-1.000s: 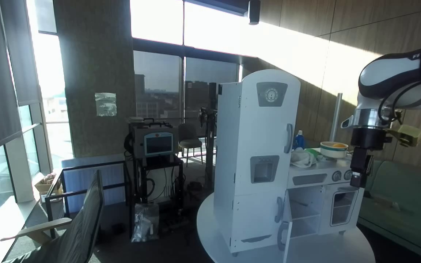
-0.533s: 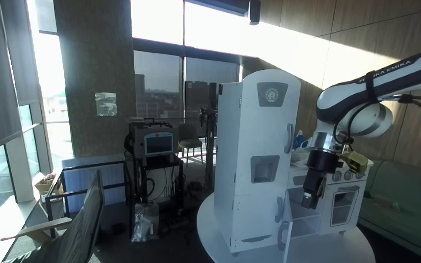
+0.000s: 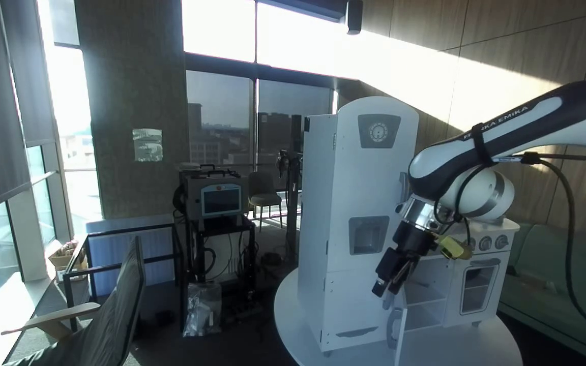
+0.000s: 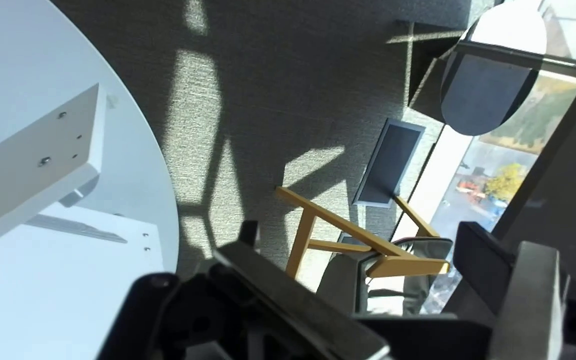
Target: Close the cabinet door on the left and open the cabinet door on the lower right
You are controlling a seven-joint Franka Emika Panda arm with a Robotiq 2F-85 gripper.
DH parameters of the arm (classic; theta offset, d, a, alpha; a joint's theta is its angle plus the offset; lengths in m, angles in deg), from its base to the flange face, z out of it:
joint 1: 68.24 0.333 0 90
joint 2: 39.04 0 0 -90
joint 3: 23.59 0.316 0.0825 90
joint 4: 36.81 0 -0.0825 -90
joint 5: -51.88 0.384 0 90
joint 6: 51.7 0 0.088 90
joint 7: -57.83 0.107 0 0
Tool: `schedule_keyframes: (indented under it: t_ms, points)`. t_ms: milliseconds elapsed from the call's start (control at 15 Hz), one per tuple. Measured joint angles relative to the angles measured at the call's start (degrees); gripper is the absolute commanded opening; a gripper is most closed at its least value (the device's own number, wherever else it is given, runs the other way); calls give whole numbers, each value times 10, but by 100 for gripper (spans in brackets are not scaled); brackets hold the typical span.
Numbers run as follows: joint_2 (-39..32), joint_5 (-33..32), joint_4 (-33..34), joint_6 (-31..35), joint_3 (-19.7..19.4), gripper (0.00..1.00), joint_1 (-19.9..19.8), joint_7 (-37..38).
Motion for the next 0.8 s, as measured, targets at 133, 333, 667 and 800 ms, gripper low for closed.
schedule_keyframes:
  t_ms: [133,333,667,800]
  points:
    - [-23,1,-2,38,7,100,4,13]
    - [-64,1,4,87,14,100,7,33]
    - [-128,1,31,144,15,100,0,74]
    - [-151,-3,45,157,15,100,-8,90]
